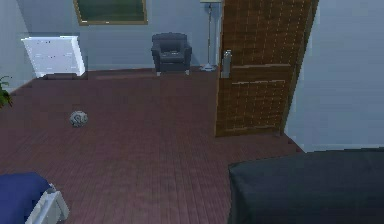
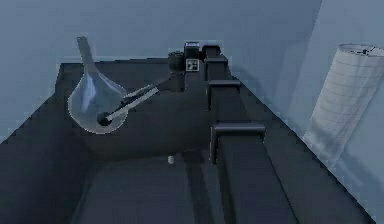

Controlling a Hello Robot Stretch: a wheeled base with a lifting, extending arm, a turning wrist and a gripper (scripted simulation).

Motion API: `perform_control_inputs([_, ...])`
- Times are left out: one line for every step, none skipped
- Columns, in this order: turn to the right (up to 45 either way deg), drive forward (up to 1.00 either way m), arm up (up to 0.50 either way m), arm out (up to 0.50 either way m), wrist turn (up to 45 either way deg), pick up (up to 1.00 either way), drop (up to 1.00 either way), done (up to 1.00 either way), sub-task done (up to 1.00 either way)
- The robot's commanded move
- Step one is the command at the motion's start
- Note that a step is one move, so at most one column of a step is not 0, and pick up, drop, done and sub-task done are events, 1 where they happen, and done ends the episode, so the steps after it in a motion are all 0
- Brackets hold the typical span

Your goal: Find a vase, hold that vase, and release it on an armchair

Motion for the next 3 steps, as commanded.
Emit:
perform_control_inputs([0.0, 0.00, 0.00, 0.00, 45.0, 0.00, 0.00, 0.00, 0.00])
perform_control_inputs([0.0, 0.00, 0.00, 0.00, 15.0, 0.00, 0.00, 0.00, 0.00])
perform_control_inputs([0.0, 0.00, -0.22, 0.00, 0.0, 0.00, 0.00, 0.00, 0.00])
